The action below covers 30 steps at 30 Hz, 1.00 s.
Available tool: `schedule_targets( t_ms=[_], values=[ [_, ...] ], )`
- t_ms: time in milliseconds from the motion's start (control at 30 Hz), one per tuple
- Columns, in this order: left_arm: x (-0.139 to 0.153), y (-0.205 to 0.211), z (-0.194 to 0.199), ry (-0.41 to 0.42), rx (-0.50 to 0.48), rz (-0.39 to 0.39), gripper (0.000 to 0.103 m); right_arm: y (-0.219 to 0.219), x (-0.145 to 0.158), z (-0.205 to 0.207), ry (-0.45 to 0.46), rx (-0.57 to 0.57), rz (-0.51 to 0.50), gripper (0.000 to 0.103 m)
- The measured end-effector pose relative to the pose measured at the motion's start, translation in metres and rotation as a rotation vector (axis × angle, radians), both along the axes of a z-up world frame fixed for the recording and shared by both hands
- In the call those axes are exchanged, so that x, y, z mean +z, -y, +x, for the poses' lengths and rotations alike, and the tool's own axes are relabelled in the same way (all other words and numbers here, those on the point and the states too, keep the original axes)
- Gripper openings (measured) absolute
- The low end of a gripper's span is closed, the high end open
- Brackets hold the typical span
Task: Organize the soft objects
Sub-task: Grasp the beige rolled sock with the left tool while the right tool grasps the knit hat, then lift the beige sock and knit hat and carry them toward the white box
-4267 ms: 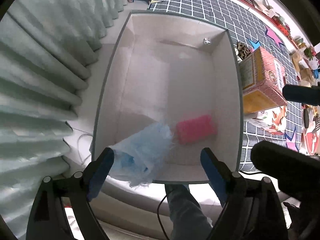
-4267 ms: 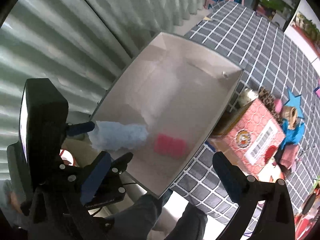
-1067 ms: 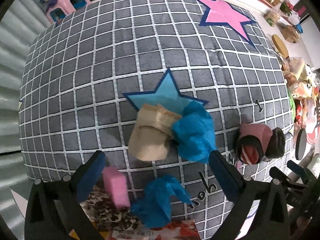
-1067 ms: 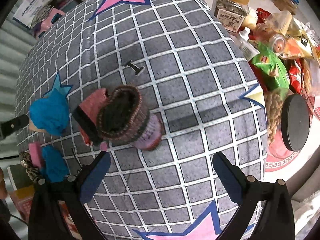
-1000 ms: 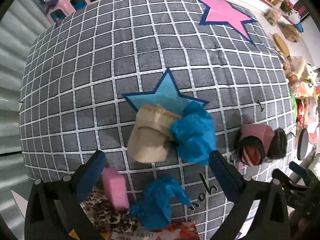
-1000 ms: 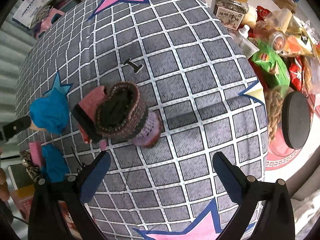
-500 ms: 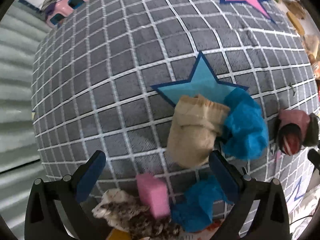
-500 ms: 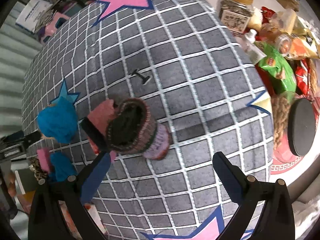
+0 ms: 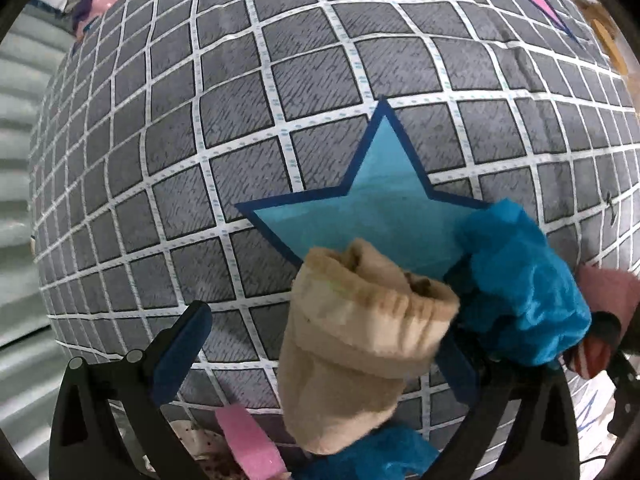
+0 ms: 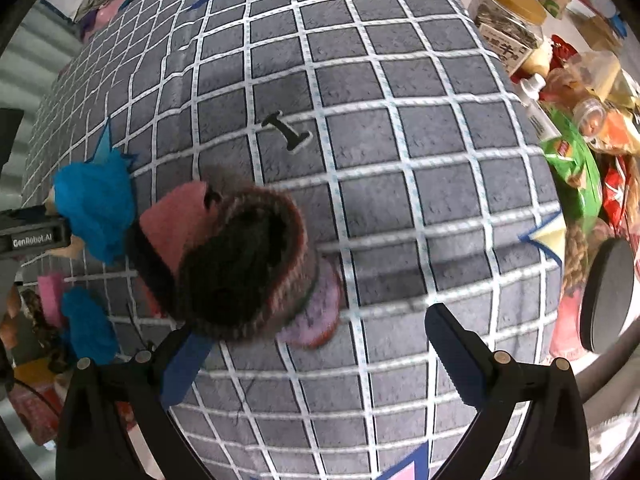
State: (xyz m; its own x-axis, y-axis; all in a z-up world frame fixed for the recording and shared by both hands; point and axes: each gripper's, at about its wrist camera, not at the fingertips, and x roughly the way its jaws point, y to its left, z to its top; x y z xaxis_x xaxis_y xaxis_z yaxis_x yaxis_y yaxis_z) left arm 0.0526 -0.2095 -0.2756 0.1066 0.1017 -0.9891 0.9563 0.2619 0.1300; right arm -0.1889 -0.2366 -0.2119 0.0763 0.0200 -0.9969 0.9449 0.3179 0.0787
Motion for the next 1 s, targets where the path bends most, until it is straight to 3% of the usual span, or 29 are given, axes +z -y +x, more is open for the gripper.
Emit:
schedule_targets(
  t_ms=[200, 233, 300, 333, 367, 400, 467, 1000],
  values=[
    [-0.011, 0.002, 0.011, -0.015, -0.018, 0.007, 0.099, 0.009, -0.009, 0.012, 0.012, 0.034, -0.001, 0.102],
    [-0.011, 0.012, 0.010, -0.026, -0.022, 0.004, 0.093, 0.008, -0.008, 0.015, 0.014, 0.043, -0.008, 0.098],
    [-0.004, 0.019, 0.005, -0.060, -0.035, -0.010, 0.076, 0.008, -0.006, 0.021, 0.027, 0.055, -0.001, 0.070],
    [-0.002, 0.020, 0.003, -0.071, -0.044, -0.014, 0.062, 0.009, -0.006, 0.023, 0.041, 0.052, 0.015, 0.059],
    [0.003, 0.021, 0.002, -0.077, -0.053, -0.013, 0.053, 0.008, -0.006, 0.024, 0.041, 0.046, 0.020, 0.058],
    [0.008, 0.022, -0.003, -0.061, -0.065, -0.008, 0.037, 0.008, -0.005, 0.024, 0.043, 0.040, 0.026, 0.055],
    [0.016, 0.019, -0.008, -0.032, -0.080, -0.004, 0.028, 0.008, -0.002, 0.024, 0.046, 0.032, 0.026, 0.050],
    [0.107, -0.039, -0.013, -0.058, -0.031, -0.131, 0.026, -0.007, 0.051, -0.009, 0.091, -0.033, 0.005, 0.049]
  ],
)
